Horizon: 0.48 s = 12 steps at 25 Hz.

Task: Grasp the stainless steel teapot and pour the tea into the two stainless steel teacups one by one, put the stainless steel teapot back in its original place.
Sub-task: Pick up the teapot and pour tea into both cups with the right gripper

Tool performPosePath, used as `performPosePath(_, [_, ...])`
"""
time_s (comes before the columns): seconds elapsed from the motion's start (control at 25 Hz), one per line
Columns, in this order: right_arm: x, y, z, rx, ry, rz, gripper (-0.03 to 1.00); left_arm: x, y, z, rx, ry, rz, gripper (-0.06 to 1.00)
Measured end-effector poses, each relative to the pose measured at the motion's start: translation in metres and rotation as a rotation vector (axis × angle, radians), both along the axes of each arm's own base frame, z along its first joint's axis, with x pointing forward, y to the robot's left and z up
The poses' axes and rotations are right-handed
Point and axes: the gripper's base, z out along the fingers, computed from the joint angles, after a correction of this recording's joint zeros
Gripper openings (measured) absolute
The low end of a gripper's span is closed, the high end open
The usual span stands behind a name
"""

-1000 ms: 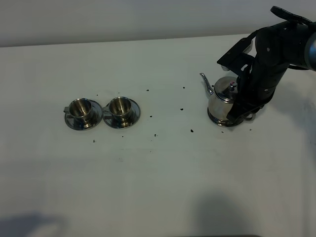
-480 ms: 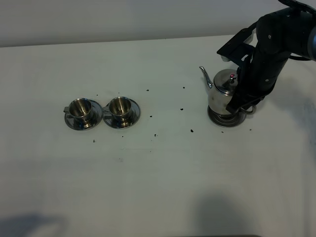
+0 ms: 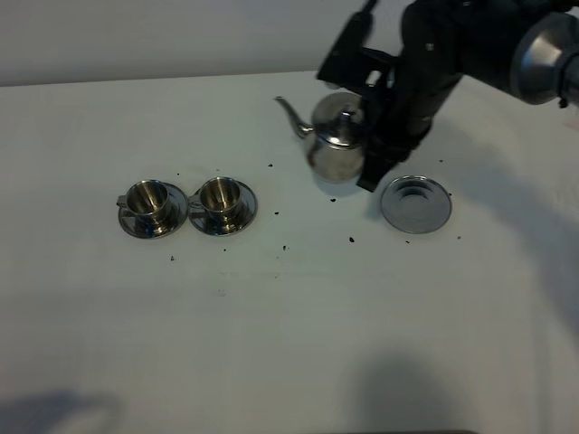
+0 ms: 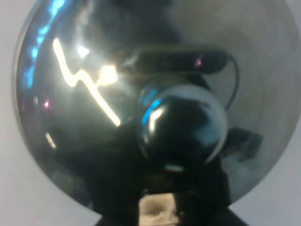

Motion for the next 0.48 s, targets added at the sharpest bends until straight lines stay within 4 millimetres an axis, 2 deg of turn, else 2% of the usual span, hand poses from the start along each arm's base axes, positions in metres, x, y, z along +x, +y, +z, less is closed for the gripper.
performPosePath(0.12, [-0.005, 0.023, 0.008, -0.036, -0.076, 0.098, 0.18, 0.000, 0.000, 0.000, 0.000, 0.000, 0.000, 0.44])
performPosePath(0.24, [-0.008, 0.048, 0.007, -0.070, -0.128, 0.181, 0.18, 0.000, 0.000, 0.000, 0.002, 0.000, -0.001, 0.44])
performPosePath(0.48, [-0.011, 0.098, -0.009, -0.130, -0.199, 0.329, 0.18, 0.000, 0.000, 0.000, 0.002, 0.000, -0.001, 0.44])
